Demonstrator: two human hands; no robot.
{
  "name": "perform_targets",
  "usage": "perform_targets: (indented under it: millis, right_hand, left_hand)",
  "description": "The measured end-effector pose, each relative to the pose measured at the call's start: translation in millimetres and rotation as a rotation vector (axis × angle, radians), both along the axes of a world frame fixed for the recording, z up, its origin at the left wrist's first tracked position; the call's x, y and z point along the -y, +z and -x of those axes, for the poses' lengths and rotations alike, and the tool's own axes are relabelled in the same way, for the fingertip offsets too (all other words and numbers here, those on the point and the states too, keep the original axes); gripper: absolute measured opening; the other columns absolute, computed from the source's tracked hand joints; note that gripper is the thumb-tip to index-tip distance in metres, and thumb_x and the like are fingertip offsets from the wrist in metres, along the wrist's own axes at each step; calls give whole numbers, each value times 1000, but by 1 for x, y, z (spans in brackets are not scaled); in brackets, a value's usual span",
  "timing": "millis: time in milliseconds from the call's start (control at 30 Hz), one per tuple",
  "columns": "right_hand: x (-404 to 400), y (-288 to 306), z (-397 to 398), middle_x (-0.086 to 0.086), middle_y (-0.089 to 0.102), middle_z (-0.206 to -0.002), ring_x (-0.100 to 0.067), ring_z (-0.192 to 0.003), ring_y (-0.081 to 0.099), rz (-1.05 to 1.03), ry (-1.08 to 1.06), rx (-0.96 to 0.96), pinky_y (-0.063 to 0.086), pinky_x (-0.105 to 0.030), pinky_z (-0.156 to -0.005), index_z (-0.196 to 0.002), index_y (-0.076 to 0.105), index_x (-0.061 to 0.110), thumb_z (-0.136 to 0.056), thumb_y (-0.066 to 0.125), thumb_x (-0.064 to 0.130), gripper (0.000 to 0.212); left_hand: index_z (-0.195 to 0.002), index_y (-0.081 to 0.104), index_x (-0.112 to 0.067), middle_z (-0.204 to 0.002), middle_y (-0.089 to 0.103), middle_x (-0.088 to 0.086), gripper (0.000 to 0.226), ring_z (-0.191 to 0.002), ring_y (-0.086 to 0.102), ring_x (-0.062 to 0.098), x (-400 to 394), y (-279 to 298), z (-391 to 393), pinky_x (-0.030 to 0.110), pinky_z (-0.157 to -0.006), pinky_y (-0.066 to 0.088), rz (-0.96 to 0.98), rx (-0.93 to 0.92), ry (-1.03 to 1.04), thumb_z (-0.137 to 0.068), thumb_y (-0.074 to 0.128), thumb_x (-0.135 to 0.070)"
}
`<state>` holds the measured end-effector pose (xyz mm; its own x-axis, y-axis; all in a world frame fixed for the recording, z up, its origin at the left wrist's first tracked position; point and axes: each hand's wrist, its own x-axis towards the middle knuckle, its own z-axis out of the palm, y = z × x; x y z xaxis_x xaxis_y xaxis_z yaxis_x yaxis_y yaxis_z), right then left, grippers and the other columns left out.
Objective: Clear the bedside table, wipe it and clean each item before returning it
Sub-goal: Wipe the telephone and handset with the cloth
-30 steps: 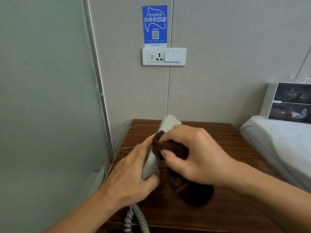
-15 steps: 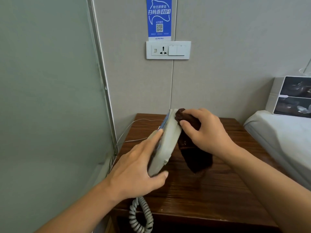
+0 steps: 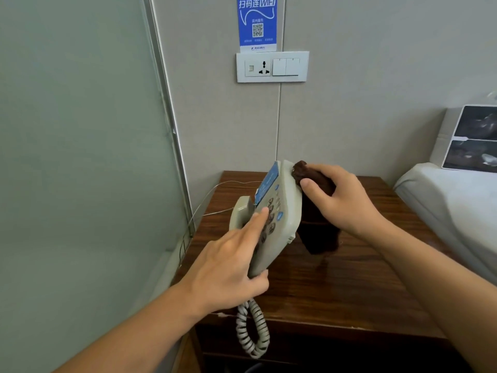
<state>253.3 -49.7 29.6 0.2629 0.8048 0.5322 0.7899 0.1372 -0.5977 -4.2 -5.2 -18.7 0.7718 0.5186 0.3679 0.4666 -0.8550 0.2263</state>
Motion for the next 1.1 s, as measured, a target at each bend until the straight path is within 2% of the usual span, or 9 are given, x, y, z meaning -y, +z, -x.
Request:
perform_targets:
  millis: [133,233,367,467,633,767,900,1033,1100]
  right_hand:
    - [21,-3,6,13,67,-112,-5,-109,61,-126,5,-8,49,-29,-94,-127,66,30,-99,66,33,28]
    - [35,-2,9,13,65,-110,-6,-106,61,-178,31,20,46,-21,-89,-130,64,29,-98,65,35,32]
    - [45,2,10,15,64,-113,-5,-110,60,-202,38,7,45,-17,-90,-133,62,27,-96,63,38,38]
    - [49,2,8,15,64,-113,-4,-109,61,-210,36,-8,44,-13,-89,-132,62,29,-96,64,38,37]
    - [51,0,5,10,62,-106,-5,-102,61,-147,66,-14,44,-14,-85,-131,66,28,-96,67,37,36]
    - [46,-3,10,13,62,-114,-2,-109,60,-114,101,16,44,-12,-92,-132,67,28,-96,68,35,37]
    - [37,-6,13,14,62,-111,0,-105,60,-113,22,-1,47,-17,-90,-126,70,31,-94,68,38,33]
    - [30,-9,10,16,69,-107,-4,-102,65,-140,-50,-53,55,-38,-94,-116,73,31,-92,69,39,26]
    - [29,-10,13,19,69,-108,-4,-103,66,-142,19,-36,56,-41,-93,-118,71,31,-91,67,42,29]
  left_hand:
    - [-163,6,-37,-132,56,-14,102,-110,57,8,7,8,-3,13,-81,36,34,112,24,-84,70,-38]
    - [-157,7,-45,-146,52,-16,96,-117,59,7,9,15,-7,16,-88,48,91,198,-10,-84,69,-35]
    - [-152,10,-51,-138,58,-15,89,-108,62,7,13,25,-13,26,-87,54,119,275,-17,-86,67,-33]
    - [-150,13,-53,-140,55,-19,85,-112,60,6,13,29,-15,32,-90,56,162,308,-12,-87,66,-32]
    - [-147,25,-52,-135,57,-23,81,-117,62,5,7,33,-18,38,-89,60,279,400,-5,-81,66,-31]
    - [-140,37,-48,-120,62,-21,77,-109,64,5,0,34,-21,40,-85,60,363,490,36,-71,65,-29]
    - [-130,43,-49,-115,63,-22,68,-110,63,5,-6,29,-24,41,-88,59,442,571,81,-68,63,-30]
    - [-138,40,-44,-119,61,-20,67,-110,64,6,-8,21,-25,27,-73,61,459,592,60,-84,70,-18]
    - [-146,34,-42,-123,58,-25,74,-115,61,3,-6,16,-26,17,-75,58,463,590,28,-89,72,-13]
